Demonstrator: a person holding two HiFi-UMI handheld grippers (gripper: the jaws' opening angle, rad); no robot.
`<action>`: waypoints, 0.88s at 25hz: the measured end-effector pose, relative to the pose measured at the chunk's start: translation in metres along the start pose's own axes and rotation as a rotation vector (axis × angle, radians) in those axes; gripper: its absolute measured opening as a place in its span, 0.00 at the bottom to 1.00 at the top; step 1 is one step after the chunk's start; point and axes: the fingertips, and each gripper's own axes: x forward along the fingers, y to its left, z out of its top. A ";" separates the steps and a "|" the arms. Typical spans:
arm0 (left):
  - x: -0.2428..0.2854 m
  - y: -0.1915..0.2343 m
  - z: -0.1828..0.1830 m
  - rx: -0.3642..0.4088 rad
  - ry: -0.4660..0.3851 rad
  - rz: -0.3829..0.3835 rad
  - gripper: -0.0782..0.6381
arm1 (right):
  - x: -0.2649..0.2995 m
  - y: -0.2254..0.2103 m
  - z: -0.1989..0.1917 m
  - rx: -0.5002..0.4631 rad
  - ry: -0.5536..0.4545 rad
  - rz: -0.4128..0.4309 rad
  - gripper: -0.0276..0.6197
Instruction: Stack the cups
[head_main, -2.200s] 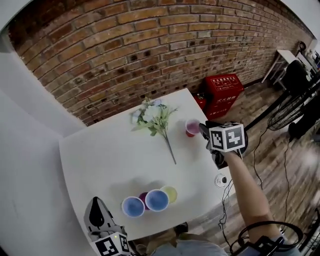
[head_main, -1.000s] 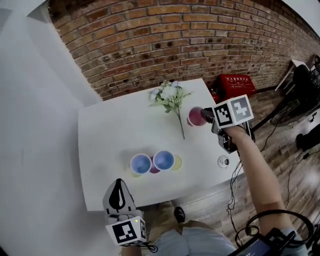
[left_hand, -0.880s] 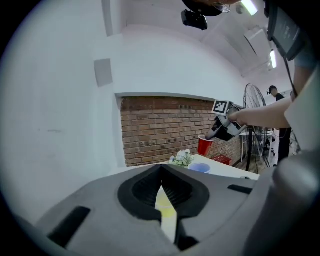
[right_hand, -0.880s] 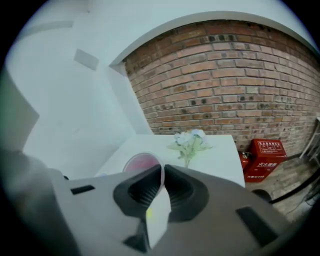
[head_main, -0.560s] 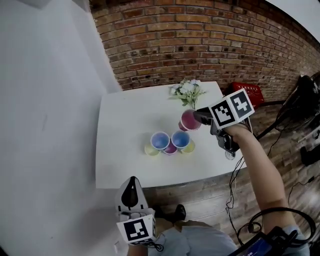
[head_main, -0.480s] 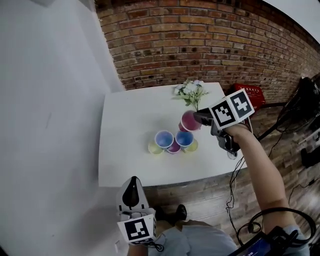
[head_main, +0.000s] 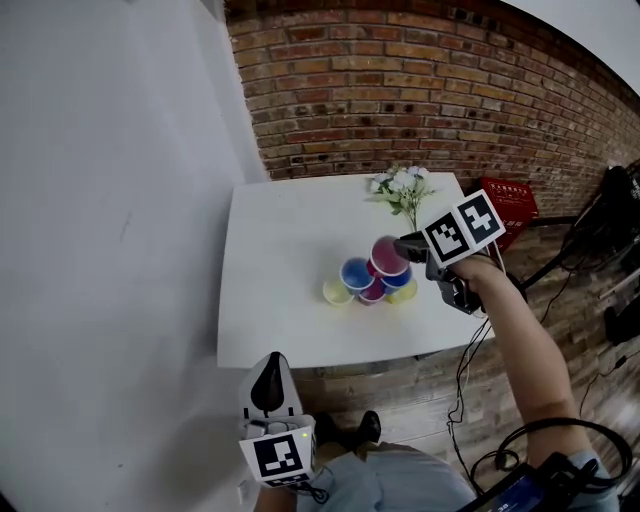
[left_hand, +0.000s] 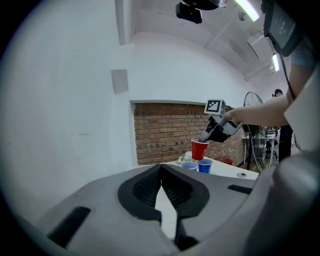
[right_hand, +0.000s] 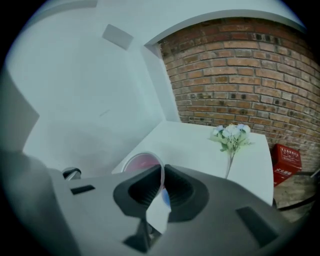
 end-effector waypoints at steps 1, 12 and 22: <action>0.000 0.001 0.000 -0.009 0.004 -0.001 0.12 | 0.001 0.001 0.000 0.001 0.003 -0.001 0.09; 0.007 0.011 -0.006 -0.016 0.002 0.003 0.12 | 0.008 0.000 -0.002 0.002 0.033 -0.007 0.09; 0.010 0.010 -0.010 -0.013 0.003 -0.001 0.12 | 0.013 -0.005 -0.008 -0.004 0.056 -0.020 0.09</action>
